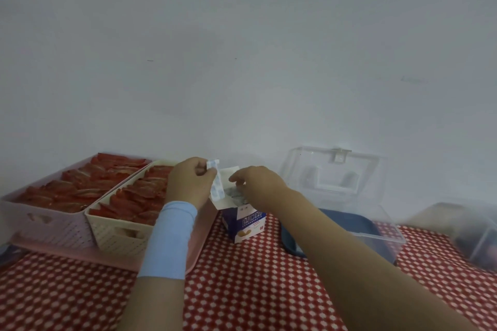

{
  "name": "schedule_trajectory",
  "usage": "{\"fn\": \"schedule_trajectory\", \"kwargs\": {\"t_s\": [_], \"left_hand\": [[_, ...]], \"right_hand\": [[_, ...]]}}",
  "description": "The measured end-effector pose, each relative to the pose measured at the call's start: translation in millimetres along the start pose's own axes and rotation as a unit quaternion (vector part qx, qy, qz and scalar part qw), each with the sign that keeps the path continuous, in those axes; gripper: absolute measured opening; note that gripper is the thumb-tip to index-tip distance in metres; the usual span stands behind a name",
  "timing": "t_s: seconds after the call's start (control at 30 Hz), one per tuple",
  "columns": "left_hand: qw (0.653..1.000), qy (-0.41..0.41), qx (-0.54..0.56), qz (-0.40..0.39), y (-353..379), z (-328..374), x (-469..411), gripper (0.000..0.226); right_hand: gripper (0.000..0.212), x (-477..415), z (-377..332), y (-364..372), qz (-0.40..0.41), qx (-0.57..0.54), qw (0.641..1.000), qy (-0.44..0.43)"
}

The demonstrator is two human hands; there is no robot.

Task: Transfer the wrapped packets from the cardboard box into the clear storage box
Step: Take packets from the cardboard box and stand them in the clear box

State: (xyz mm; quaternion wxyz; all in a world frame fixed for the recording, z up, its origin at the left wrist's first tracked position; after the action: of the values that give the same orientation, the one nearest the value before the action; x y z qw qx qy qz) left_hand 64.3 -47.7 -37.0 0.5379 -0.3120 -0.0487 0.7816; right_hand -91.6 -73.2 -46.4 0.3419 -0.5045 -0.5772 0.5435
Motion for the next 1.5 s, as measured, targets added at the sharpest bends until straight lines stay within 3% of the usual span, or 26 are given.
{"fn": "schedule_trajectory", "kwargs": {"t_s": [0.27,0.4,0.53,0.67,0.73,0.87,1.0,1.13,1.33,1.5], "left_hand": [[1.0,0.005,0.007,-0.005,13.9,-8.5,-7.5,0.01],[1.0,0.01,0.012,0.003,17.1,-9.1,-8.4,0.008],[0.999,0.012,0.029,0.017,17.8,-10.0,-7.9,0.006],[0.999,0.016,0.025,0.017,20.7,-6.5,-6.5,0.008],[1.0,0.016,0.023,0.014,21.8,-6.6,-5.9,0.008],[0.999,0.012,0.036,0.017,20.5,-7.7,-5.9,0.007],[0.999,0.012,0.044,0.018,20.1,-7.4,-5.4,0.007],[0.999,0.015,0.046,0.013,22.2,-4.8,-3.9,0.008],[0.996,0.02,0.07,0.047,15.9,-4.5,-5.5,0.008],[0.995,0.031,0.086,0.051,14.5,-0.7,-5.1,0.012]], "right_hand": [[0.012,-23.4,-7.2,4.1,0.01,0.091,0.995,-0.035],[0.015,-19.5,2.3,-3.7,-0.003,0.041,0.999,-0.033],[0.013,-14.3,12.0,-19.9,0.044,-0.047,0.997,-0.032],[0.029,-10.6,10.3,-12.8,0.009,-0.034,0.999,-0.039],[0.031,-11.7,13.8,-10.8,0.0,-0.031,0.999,-0.023],[0.036,-10.9,30.0,-19.1,0.03,-0.125,0.991,0.04],[0.036,-4.6,36.3,-19.2,0.047,-0.2,0.977,0.061],[0.027,-0.6,33.6,-11.1,0.004,-0.125,0.991,0.043],[0.01,4.9,43.2,-42.0,0.094,-0.207,0.973,0.036],[0.009,11.6,40.9,-58.2,0.101,-0.212,0.972,0.012]]}}
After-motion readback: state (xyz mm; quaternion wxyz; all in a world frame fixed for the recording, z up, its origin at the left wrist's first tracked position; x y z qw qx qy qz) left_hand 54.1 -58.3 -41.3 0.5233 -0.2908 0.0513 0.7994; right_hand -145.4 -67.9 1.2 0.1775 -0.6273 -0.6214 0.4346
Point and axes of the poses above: each hand's wrist, its own x-axis away from the middle knuckle, its own y-axis out of the palm, z = x × y, the point moved 7 cm from there along -x, towards the middle knuckle, and after that the axes turned 4 degrees about y, right-handed, at the moved point
